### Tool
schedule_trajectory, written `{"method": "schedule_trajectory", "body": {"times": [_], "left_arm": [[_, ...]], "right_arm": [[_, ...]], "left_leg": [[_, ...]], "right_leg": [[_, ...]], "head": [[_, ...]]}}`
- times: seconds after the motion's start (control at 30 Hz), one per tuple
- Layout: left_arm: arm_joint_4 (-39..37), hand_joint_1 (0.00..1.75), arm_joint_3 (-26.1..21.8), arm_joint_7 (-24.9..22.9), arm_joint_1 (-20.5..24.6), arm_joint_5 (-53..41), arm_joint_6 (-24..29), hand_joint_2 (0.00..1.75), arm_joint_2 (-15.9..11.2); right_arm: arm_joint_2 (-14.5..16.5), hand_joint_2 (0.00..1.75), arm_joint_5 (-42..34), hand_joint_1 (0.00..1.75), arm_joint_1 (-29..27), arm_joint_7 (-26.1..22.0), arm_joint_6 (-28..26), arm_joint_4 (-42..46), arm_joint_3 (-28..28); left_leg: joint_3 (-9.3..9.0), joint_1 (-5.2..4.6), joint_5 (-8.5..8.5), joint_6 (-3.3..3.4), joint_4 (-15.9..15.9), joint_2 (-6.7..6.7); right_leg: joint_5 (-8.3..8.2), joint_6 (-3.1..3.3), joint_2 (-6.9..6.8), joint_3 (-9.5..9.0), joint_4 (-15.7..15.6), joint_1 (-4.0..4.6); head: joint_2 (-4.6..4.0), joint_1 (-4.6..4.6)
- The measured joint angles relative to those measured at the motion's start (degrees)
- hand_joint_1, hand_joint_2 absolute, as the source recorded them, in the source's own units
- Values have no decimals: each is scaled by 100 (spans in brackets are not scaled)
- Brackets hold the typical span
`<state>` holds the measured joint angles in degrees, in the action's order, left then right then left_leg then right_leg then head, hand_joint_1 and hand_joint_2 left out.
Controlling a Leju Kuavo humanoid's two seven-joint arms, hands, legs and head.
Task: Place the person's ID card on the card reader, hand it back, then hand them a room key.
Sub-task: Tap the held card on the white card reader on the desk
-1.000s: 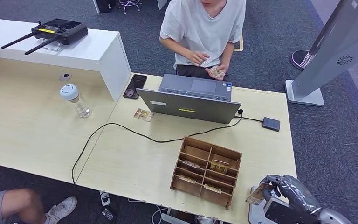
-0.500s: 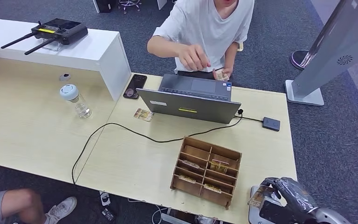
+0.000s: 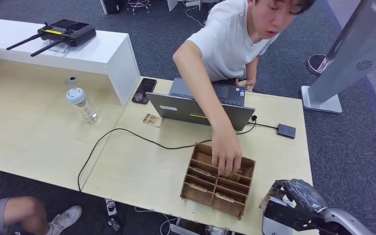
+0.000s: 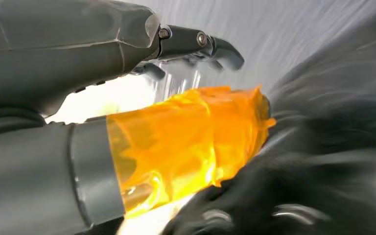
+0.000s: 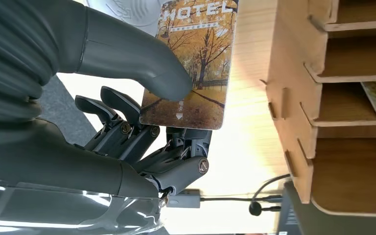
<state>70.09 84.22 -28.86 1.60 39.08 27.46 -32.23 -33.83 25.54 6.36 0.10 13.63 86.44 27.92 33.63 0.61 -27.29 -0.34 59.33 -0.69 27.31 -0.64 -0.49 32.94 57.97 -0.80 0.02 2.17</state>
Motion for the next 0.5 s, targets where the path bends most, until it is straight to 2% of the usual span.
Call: {"method": "schedule_trajectory", "body": {"times": [0.03, 0.13, 0.2, 0.27, 0.3, 0.4, 0.5], "left_arm": [[-73, 0, -61, -141, 44, -1509, -47, 0, 86], [-219, 0, -193, -85, 77, -5666, -153, 0, 212], [-302, 0, -311, -79, 64, -7196, -239, 0, 251], [-369, 0, -437, -80, 41, -7488, -321, 0, 284], [-389, 0, -500, -80, 25, -7206, -361, 0, 302], [-412, 0, -683, -79, -53, -5586, -481, 0, 383], [-430, 0, -863, -72, -131, -5132, -582, 0, 452]], "right_arm": [[6, 175, 13, 175, 0, 28, -5, -2, 20], [7, 175, 50, 175, -29, 87, -26, -1, 56], [7, 175, 90, 175, -72, 106, -40, 1, 58], [7, 175, 128, 175, -119, 112, -50, 5, 54], [7, 175, 143, 175, -144, 113, -52, 10, 50], [7, 175, 192, 175, -223, 115, -57, 37, 20], [7, 175, 226, 175, -302, 115, -60, 64, -37]], "left_leg": [[-1, 0, 0, 0, 0, 2], [-3, -3, -1, 0, 2, 7], [0, -3, -1, 1, 4, 6], [3, -2, -2, 1, 4, 5], [4, -2, -3, 1, 4, 5], [5, -1, -5, -2, 4, 7], [7, -1, -5, -2, 4, 7]], "right_leg": [[-3, -1, 4, 0, 0, 0], [-8, -3, 13, 4, -1, -3], [-6, -5, 13, 7, -2, -2], [-5, -7, 13, 11, -2, -2], [-4, -7, 13, 12, -2, -2], [-3, -7, 16, 17, -2, -1], [-2, -6, 15, 19, -2, 0]], "head": [[0, -2], [0, 1], [0, 1], [0, 2], [0, 2], [0, 1], [0, 1]]}}
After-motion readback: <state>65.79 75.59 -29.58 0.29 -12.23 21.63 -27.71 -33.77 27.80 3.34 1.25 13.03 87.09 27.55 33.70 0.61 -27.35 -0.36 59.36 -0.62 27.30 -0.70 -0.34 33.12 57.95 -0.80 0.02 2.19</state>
